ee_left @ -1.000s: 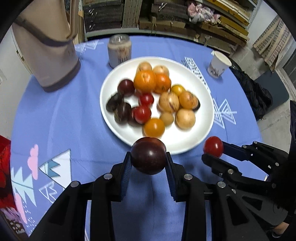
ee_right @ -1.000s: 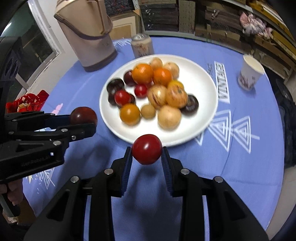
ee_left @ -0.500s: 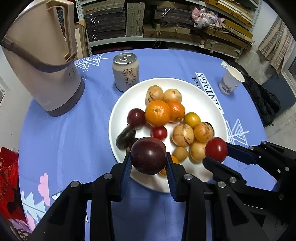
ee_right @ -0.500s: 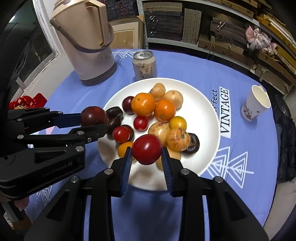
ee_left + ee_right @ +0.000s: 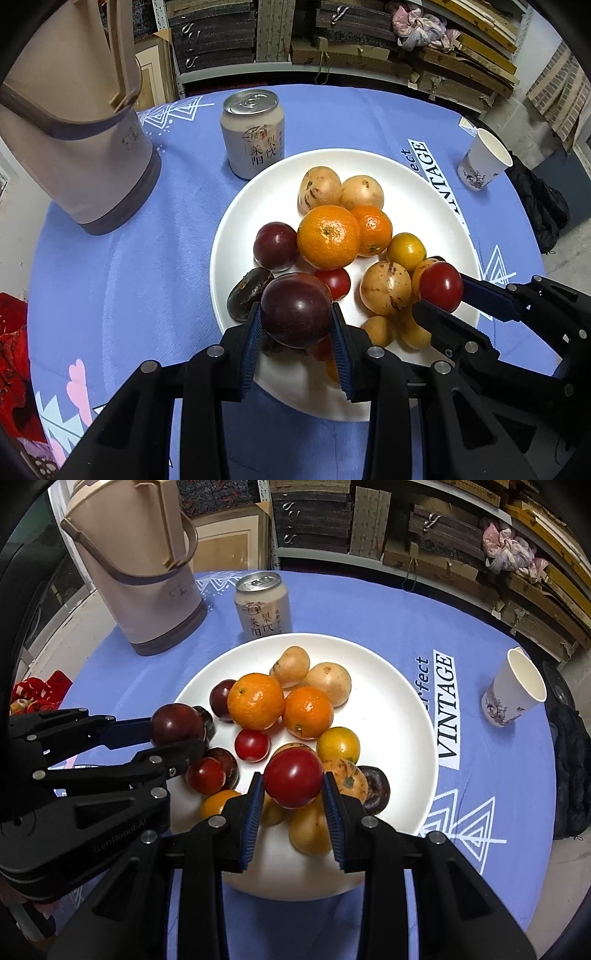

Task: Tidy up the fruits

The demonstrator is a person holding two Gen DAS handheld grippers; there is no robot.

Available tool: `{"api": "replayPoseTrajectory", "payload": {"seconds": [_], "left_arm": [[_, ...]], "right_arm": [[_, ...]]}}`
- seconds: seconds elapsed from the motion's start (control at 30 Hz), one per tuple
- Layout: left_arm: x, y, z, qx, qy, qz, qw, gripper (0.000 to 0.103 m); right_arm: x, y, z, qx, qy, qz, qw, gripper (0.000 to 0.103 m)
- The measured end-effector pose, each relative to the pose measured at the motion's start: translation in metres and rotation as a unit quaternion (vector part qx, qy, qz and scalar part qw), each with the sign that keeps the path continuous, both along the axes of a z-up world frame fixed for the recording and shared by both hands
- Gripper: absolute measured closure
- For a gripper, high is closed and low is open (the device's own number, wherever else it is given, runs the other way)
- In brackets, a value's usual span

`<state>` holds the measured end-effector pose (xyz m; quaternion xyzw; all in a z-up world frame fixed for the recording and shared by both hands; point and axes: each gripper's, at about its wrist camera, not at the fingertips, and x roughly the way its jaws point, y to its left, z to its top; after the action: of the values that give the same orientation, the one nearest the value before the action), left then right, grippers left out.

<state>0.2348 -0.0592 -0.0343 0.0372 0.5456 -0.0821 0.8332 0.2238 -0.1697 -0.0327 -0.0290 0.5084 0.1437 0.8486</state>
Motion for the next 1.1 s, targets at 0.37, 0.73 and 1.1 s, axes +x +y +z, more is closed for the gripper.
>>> {"api": "replayPoseTrajectory", "payload": {"seconds": [0.37, 0.73, 1.1], "left_arm": [[0.005, 0.001, -0.003, 0.004, 0.004, 0.009, 0.9999, 0.062], [-0.008, 0.009, 0.015, 0.021, -0.017, 0.032, 0.9991, 0.037], [-0.054, 0.025, 0.03, 0.043, -0.023, 0.049, 0.9976, 0.011]], "right_arm": [[0.005, -0.002, 0.0, -0.002, -0.001, -0.006, 1.0, 0.071], [-0.007, -0.01, 0.012, -0.009, -0.012, -0.028, 1.0, 0.055], [-0.05, -0.019, 0.025, -0.021, -0.017, -0.048, 0.998, 0.028]]}}
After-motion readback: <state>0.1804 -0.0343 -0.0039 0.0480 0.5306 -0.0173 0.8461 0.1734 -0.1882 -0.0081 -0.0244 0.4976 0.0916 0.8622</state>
